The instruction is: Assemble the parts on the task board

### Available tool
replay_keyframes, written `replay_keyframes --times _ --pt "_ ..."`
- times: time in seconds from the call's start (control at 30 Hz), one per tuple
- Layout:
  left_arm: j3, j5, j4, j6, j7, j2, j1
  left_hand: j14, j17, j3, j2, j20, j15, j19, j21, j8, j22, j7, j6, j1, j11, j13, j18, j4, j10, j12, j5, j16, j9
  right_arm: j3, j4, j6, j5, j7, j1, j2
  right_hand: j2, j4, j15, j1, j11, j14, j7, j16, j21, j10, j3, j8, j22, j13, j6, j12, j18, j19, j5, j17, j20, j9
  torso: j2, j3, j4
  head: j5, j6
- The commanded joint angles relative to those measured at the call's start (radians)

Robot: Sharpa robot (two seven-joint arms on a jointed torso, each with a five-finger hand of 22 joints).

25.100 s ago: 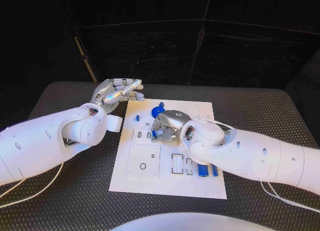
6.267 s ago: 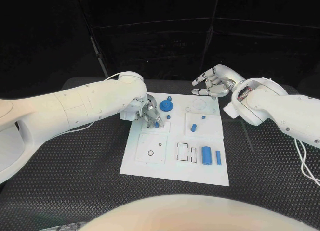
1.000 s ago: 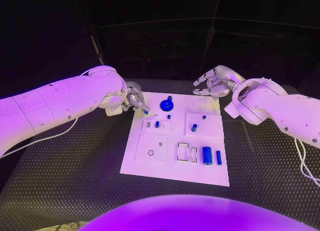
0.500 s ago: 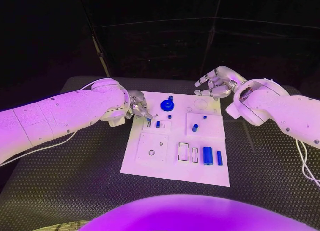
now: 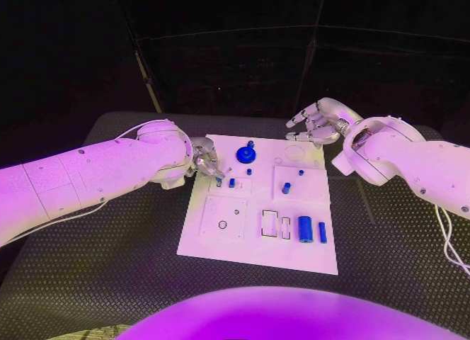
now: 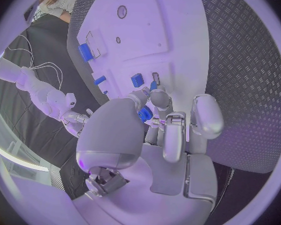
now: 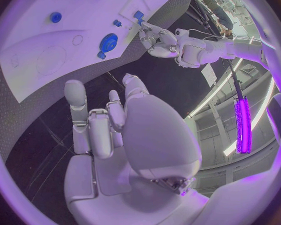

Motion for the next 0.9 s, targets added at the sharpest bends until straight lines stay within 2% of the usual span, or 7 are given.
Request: replay_keyframes --times 0.03,0.9 --pt "0.0 -0.044 0.0 0.034 0.001 0.001 0.0 0.102 0.263 0.09 0.009 -0.001 -0.007 0.005 -0.001 0.007 0.0 -0.004 -0.002 0.001 0.0 -0.002 0.014 -0.079 0.008 0.005 0.007 0.003 0.114 0.0 0.002 0.006 -0.001 0.007 0.002 0.0 0.001 0.002 -0.004 0.006 0.002 0.05 -0.001 -0.005 -0.006 -0.004 0.001 0.002 -0.001 -0.001 0.002 -0.001 0.014 -0.006 0.001 0.011 0.001 -0.001 0.0 -0.0004 0.0002 0.0 0.0" --pt "-0.001 -0.055 0.0 0.089 -0.006 0.003 -0.003 0.102 0.263 0.099 0.007 -0.001 -0.007 0.005 -0.001 0.01 0.001 -0.004 -0.003 -0.002 -0.001 -0.003 0.014 -0.081 0.008 0.004 0.007 0.003 0.116 0.0 0.001 0.009 -0.001 0.007 0.002 0.0 0.001 0.002 -0.004 0.006 0.002 0.05 -0.001 -0.005 -0.006 -0.004 0.002 0.002 -0.001 0.0 0.002 -0.001 0.014 -0.006 0.002 0.011 0.001 -0.001 0.0 -0.0002 0.0002 0.0 0.0"
